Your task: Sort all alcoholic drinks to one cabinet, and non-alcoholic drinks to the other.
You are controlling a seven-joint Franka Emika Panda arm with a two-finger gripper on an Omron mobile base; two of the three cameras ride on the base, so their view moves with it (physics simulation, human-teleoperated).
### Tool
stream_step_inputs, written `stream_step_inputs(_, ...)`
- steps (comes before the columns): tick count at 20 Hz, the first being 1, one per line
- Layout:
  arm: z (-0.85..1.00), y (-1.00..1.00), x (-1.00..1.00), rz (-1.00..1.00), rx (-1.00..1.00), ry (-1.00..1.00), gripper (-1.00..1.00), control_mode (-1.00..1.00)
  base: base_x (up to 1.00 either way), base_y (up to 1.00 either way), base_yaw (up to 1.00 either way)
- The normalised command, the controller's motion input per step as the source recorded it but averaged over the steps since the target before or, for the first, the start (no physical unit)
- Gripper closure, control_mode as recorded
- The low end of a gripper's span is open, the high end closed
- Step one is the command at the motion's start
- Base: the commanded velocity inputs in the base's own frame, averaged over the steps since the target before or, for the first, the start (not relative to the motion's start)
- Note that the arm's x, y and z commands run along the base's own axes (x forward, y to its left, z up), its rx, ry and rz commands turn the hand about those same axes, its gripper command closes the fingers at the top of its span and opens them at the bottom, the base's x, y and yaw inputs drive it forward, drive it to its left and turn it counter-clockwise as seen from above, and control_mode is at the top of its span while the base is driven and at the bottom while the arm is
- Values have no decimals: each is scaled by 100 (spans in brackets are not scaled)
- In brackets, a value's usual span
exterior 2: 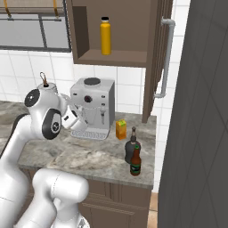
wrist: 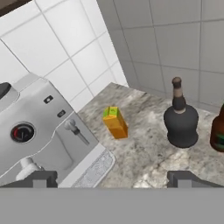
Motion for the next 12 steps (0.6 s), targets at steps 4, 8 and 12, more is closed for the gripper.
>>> stream_step_inputs(4,-33,0,0,-1,-9,-11,-100,-100,0,0,0)
stream_step_inputs(8,-30,0,0,0,-7,-20,-100,-100,0,0,0)
stream_step_inputs(12,-12,0,0,-1,-3,-3,-100,-100,0,0,0)
